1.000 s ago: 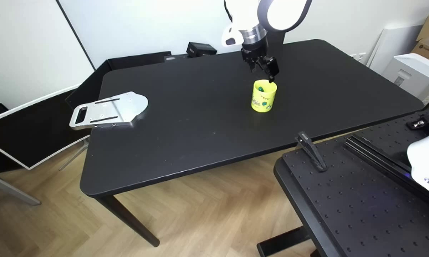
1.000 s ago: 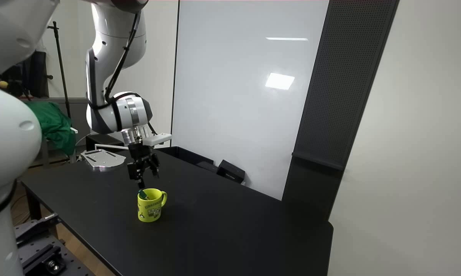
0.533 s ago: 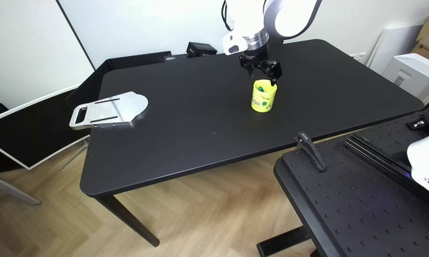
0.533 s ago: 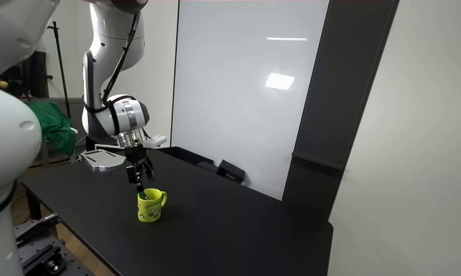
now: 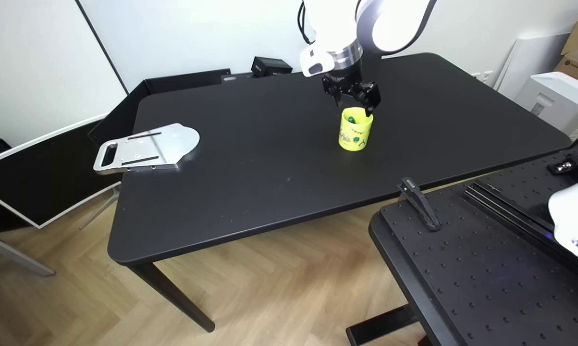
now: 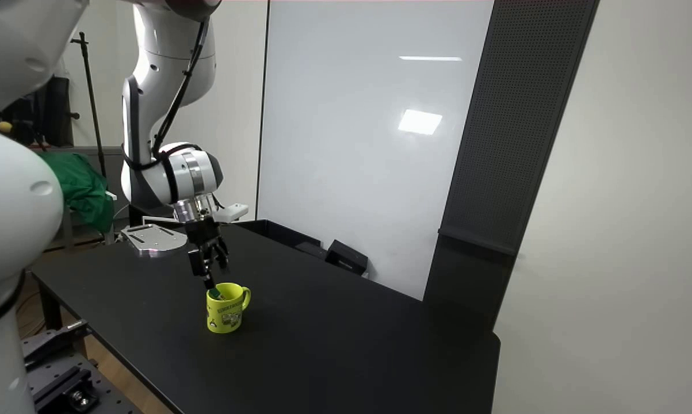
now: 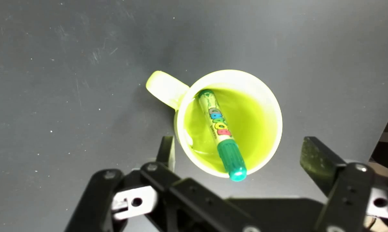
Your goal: Remove the marker from the mug, put it on the table, put it back in the mug, and then put it back on the table
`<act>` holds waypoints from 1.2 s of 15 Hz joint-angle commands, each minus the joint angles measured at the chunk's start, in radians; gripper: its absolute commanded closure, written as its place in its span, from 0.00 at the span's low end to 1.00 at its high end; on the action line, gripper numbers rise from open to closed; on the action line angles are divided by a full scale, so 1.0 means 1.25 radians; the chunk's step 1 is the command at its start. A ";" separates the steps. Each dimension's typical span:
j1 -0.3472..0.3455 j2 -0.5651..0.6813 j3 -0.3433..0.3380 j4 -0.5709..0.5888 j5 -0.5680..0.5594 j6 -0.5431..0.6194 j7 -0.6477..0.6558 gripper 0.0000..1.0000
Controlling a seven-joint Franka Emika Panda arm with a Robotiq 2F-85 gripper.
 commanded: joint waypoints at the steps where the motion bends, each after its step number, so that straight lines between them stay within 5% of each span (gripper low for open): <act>1: 0.002 -0.001 -0.001 0.001 0.003 -0.001 -0.003 0.00; 18: 0.028 -0.002 -0.006 0.000 -0.032 0.004 0.013 0.00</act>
